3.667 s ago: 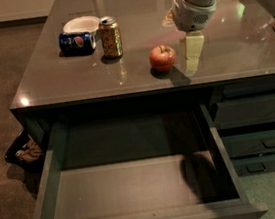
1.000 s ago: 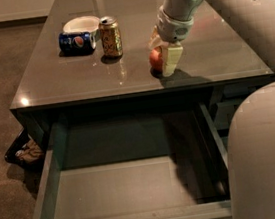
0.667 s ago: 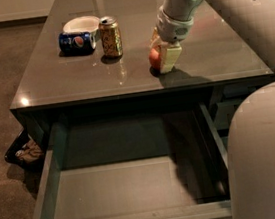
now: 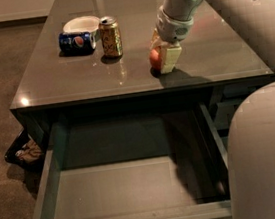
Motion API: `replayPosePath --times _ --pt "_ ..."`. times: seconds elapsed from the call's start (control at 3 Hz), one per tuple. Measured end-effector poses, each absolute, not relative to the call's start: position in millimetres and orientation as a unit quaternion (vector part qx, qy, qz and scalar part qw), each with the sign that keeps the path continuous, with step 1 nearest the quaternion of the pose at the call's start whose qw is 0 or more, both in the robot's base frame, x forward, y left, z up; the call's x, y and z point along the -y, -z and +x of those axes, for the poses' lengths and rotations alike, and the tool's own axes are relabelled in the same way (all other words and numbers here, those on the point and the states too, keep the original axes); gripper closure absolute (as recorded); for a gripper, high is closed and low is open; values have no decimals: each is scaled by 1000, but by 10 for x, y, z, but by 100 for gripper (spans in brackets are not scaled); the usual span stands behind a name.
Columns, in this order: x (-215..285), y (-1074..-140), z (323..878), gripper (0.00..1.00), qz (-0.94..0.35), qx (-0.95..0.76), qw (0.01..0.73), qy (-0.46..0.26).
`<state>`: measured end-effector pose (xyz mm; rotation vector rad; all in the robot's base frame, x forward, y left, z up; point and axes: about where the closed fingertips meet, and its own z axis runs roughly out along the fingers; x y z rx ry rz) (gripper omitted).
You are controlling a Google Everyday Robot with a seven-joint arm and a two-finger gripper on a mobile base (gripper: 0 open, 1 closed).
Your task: Place apple into top drawer
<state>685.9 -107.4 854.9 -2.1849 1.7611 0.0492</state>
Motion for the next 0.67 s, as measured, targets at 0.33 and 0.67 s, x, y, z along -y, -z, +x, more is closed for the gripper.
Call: replayPosePath --times 0.33,0.67 --pt "1074 -8549 6859 100 -768 -619 167 -17" --pt "1041 -8651 6863 100 -770 -611 182 -23"
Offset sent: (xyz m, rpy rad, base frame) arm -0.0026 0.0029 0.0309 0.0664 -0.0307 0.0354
